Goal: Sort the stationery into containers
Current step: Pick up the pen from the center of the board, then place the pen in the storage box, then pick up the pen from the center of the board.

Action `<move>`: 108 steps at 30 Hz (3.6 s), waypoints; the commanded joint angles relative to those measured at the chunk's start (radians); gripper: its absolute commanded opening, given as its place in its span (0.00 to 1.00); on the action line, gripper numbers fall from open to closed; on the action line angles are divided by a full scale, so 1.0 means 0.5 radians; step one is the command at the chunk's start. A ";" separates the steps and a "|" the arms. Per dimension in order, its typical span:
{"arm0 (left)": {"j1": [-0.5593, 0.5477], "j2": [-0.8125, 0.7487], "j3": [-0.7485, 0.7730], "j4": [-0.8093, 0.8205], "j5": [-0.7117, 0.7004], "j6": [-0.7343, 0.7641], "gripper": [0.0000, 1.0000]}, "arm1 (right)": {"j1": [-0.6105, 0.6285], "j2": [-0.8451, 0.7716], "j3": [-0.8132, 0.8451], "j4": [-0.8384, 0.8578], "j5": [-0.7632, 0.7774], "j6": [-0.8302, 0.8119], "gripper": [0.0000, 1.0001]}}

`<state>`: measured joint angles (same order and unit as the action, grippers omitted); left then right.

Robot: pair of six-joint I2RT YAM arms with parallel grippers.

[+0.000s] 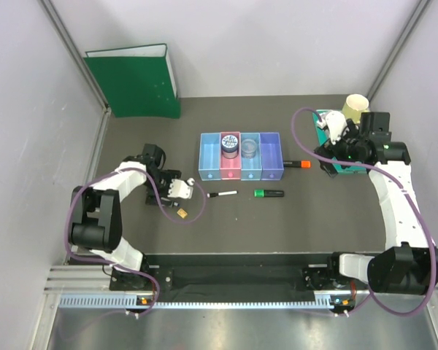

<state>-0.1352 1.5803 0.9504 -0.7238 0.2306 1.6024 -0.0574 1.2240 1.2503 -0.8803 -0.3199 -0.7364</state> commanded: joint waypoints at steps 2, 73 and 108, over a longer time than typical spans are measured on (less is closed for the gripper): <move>0.031 0.058 -0.066 0.000 -0.019 0.112 0.81 | -0.026 -0.061 0.012 0.006 -0.072 0.052 1.00; -0.312 0.555 0.922 0.724 0.290 -3.420 0.03 | -0.020 -0.166 -0.328 0.181 -0.146 0.007 1.00; -0.481 0.267 1.140 -0.126 0.527 -1.997 0.35 | 0.342 1.654 0.831 0.110 0.244 -1.076 0.99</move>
<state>-0.3454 1.7916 1.5455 -0.6930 0.4782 0.3664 0.1364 1.9907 1.5490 -0.7971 -0.1761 -1.2667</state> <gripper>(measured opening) 0.353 0.996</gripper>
